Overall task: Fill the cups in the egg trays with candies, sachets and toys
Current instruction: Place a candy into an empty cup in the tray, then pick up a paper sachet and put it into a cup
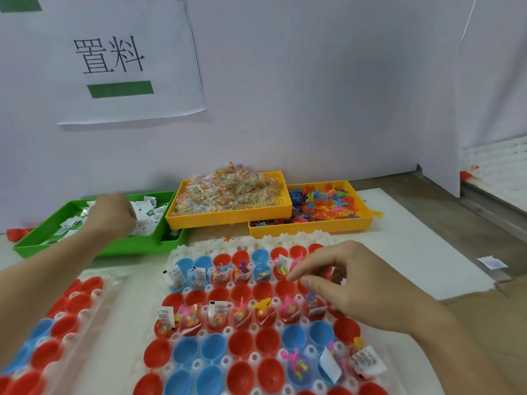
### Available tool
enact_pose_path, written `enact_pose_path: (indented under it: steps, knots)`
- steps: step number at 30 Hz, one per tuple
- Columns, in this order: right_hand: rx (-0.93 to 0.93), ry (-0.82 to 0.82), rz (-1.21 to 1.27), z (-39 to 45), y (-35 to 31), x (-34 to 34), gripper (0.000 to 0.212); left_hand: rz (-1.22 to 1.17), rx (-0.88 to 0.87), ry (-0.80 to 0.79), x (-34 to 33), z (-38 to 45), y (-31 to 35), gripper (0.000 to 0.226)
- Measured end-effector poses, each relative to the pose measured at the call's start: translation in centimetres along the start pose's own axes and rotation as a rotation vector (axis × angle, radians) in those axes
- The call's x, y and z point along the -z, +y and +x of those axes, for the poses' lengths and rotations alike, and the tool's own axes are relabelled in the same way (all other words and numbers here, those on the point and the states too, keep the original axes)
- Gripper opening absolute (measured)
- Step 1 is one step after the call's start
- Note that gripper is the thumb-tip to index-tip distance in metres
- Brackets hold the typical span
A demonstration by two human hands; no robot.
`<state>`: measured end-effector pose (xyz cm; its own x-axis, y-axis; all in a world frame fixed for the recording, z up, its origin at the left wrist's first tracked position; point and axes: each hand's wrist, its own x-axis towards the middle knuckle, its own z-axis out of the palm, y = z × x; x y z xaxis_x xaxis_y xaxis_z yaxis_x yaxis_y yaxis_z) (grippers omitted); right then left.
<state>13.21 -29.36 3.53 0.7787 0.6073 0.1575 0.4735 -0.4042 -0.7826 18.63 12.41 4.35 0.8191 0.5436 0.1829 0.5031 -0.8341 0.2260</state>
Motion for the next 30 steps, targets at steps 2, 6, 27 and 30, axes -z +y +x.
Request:
enact_pose_path:
  steps: [2,6,27,30]
  knots:
    - [0.000,0.003,0.004,0.1,-0.1,-0.1,0.025,-0.036,-0.015,0.050,0.0,-0.1,-0.1,0.013]
    - [-0.011,0.030,-0.002,0.2,0.0,-0.2,0.025,-0.067,-0.083,0.177,0.4,0.2,-0.1,0.019]
    - [-0.007,0.176,0.075,0.5,-1.0,-1.2,0.019,-1.126,-0.331,0.011,2.7,-18.7,9.0,0.001]
    - [-0.004,0.162,0.106,0.5,-1.3,-1.6,0.018,-1.276,-0.293,-0.139,1.7,-20.5,9.4,0.013]
